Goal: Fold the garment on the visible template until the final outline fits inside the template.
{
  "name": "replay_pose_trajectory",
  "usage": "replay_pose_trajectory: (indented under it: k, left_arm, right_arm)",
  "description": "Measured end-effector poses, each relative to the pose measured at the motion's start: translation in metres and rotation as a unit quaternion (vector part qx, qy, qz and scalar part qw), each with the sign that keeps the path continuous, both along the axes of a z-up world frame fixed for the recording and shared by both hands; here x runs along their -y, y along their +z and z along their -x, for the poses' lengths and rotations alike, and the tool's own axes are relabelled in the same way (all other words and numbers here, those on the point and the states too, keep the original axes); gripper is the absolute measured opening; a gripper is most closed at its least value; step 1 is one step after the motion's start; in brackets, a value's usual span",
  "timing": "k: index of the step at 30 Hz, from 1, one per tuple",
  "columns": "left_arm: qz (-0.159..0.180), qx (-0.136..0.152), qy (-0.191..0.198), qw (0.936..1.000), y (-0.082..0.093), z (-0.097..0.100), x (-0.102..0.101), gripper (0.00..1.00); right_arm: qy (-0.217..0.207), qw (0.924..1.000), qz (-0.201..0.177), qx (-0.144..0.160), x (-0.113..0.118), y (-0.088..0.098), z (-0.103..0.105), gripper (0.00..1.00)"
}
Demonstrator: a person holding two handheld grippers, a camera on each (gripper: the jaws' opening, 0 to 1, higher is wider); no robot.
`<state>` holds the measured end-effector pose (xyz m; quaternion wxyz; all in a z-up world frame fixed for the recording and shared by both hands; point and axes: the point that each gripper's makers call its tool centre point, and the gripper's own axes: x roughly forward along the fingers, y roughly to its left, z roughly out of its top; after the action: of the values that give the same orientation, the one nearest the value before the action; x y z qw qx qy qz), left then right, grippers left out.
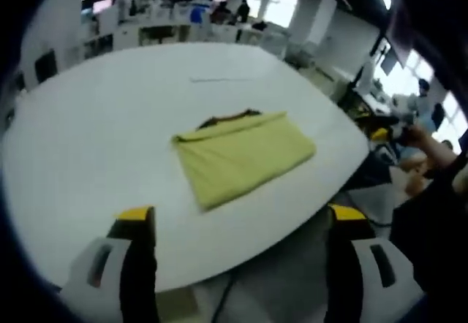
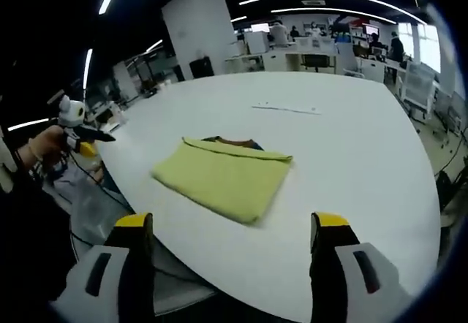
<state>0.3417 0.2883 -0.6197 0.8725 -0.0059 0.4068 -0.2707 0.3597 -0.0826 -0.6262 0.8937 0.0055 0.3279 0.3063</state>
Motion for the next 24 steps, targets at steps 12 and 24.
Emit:
replay_pose_trajectory:
  k: [12, 24]
  left_arm:
    - [0.004, 0.003, -0.002, 1.0, -0.001, -0.002, 0.001, 0.99]
    - [0.01, -0.012, -0.004, 0.9999, -0.016, -0.012, 0.007, 0.99]
  right_arm:
    - [-0.005, 0.9998, -0.002, 0.017, 0.0, 0.003, -0.004, 1.0]
    - [0.008, 1.0, 0.002, -0.006, -0.007, -0.012, -0.016, 0.85]
